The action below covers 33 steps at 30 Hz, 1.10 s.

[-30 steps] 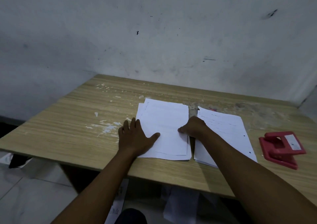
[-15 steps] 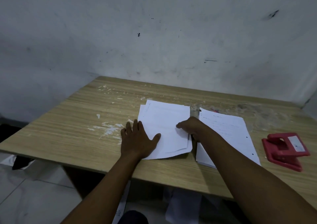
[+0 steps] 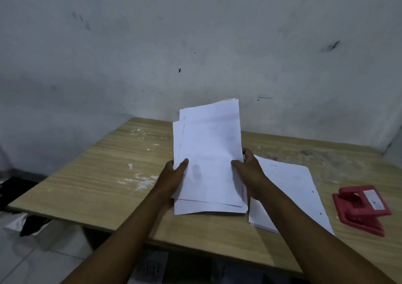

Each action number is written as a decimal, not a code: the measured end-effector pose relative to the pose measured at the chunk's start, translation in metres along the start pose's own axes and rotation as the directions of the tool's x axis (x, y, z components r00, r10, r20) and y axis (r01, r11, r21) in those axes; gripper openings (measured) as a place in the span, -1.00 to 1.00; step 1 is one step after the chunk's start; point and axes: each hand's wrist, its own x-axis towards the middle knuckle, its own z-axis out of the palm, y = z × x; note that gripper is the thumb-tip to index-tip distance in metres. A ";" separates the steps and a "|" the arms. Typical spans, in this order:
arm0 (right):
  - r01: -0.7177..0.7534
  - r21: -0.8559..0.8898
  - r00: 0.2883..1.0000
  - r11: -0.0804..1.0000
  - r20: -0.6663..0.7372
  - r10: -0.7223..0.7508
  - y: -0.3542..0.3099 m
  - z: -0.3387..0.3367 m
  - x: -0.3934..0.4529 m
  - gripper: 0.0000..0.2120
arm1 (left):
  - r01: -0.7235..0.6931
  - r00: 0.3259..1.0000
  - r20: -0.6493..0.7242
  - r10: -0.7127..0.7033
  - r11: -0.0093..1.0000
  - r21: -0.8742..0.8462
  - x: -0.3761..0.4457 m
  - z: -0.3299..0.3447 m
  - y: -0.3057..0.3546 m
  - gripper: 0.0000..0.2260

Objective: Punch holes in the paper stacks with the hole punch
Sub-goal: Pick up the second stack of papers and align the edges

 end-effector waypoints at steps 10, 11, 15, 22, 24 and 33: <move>0.250 0.090 0.958 0.964 -0.164 -0.233 -0.036 -0.006 -0.009 -0.62 | -0.463 0.861 -0.218 0.460 0.885 0.042 -0.012 -0.019 0.057 -0.83; 0.264 0.100 0.954 0.959 -0.174 -0.245 -0.036 -0.006 -0.010 -0.61 | -0.472 0.854 -0.230 0.466 0.881 0.033 -0.015 -0.017 0.057 -0.82; 0.283 0.115 0.943 0.952 -0.212 -0.254 -0.036 -0.005 -0.013 -0.63 | -0.468 0.856 -0.264 0.444 0.883 -0.032 -0.024 -0.013 0.057 -0.90; 0.310 0.158 0.937 0.938 -0.221 -0.272 -0.041 -0.001 -0.016 -0.71 | -0.483 0.866 -0.205 0.456 0.869 -0.105 -0.033 -0.009 0.073 -0.82; 0.310 0.153 0.937 0.939 -0.218 -0.273 -0.047 0.001 -0.017 -0.72 | -0.499 0.853 -0.213 0.477 0.865 -0.062 -0.034 -0.008 0.078 -0.85; 0.286 0.160 0.942 0.945 -0.226 -0.247 -0.046 0.003 -0.019 -0.80 | -0.498 0.848 -0.261 0.461 0.862 -0.095 -0.038 -0.011 0.081 -0.88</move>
